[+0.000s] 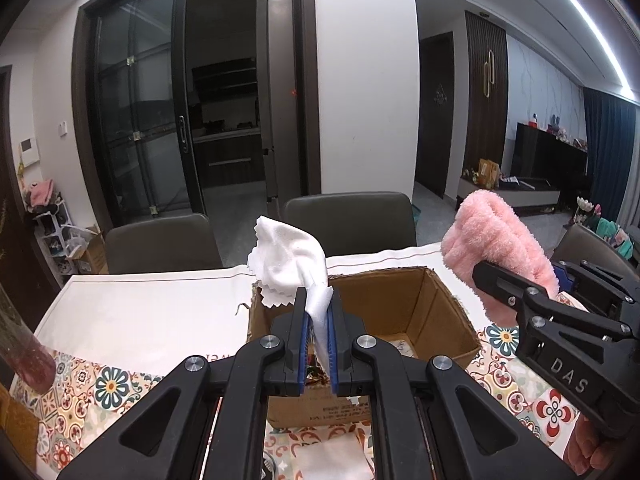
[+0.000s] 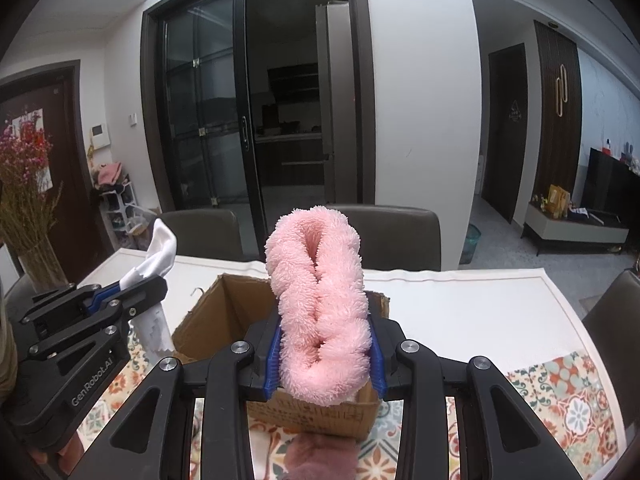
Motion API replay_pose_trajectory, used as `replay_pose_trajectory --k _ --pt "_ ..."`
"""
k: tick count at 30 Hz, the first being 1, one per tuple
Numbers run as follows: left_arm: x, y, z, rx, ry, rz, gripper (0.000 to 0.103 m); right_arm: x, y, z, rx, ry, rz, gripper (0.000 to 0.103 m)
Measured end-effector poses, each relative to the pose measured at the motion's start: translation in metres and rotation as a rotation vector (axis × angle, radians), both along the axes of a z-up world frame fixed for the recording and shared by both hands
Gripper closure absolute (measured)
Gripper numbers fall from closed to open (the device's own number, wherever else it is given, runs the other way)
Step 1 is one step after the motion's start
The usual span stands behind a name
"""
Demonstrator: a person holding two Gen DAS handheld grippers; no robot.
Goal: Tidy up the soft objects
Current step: 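Lift the headband and white cloth and carry both over the box, then open both tools to drop the headband and cloth into the box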
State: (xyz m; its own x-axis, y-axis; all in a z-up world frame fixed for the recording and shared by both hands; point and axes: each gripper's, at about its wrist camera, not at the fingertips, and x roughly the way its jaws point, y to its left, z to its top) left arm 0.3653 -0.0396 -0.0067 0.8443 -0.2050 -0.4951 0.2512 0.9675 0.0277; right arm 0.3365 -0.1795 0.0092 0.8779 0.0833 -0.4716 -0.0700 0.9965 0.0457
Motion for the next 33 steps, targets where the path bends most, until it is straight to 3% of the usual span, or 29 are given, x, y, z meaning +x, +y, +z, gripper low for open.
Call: replay_pose_trajectory --k 12,26,28,33 --pt "0.046 -0.017 -0.029 0.048 0.094 -0.053 0.093 0.044 0.000 -0.034 -0.005 0.117 0.017 0.067" --pt "0.070 -0.032 -0.059 0.119 0.193 -0.095 0.092 0.076 -0.004 -0.069 -0.011 0.246 0.032 0.067" --pt "0.074 -0.034 -0.062 0.126 0.206 -0.103 0.091 0.078 -0.004 -0.071 -0.010 0.258 0.034 0.067" --pt "0.077 -0.031 -0.067 0.127 0.223 -0.115 0.075 0.086 -0.005 -0.073 -0.004 0.286 0.042 0.063"
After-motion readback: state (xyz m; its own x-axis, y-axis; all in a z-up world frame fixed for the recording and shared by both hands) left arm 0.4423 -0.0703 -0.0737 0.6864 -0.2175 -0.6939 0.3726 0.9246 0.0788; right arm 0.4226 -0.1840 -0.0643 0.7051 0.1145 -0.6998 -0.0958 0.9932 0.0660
